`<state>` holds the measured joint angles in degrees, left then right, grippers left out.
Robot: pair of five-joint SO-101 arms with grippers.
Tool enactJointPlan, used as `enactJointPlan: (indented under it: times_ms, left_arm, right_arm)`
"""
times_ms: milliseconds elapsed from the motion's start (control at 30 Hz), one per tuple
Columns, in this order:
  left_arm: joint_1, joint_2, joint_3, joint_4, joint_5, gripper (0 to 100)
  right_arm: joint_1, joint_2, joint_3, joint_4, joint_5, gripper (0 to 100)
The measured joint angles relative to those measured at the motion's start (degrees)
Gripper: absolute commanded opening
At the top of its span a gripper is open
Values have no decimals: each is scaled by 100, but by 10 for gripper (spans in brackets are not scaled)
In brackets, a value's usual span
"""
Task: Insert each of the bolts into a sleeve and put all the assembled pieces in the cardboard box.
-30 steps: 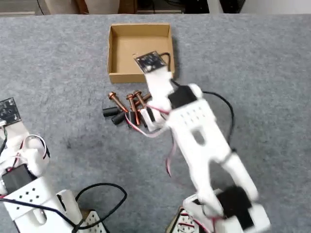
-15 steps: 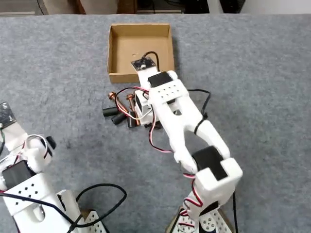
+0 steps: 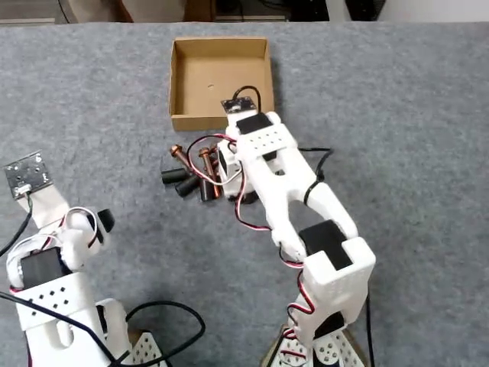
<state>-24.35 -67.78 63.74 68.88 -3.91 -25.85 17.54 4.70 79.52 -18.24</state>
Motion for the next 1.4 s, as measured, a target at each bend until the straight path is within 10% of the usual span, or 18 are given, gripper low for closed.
enactJointPlan:
  times_ms: [1400]
  left_arm:
    - [35,1319,-1011,299,185,237]
  right_arm:
    - [105,1257,-571,-519,-202,54]
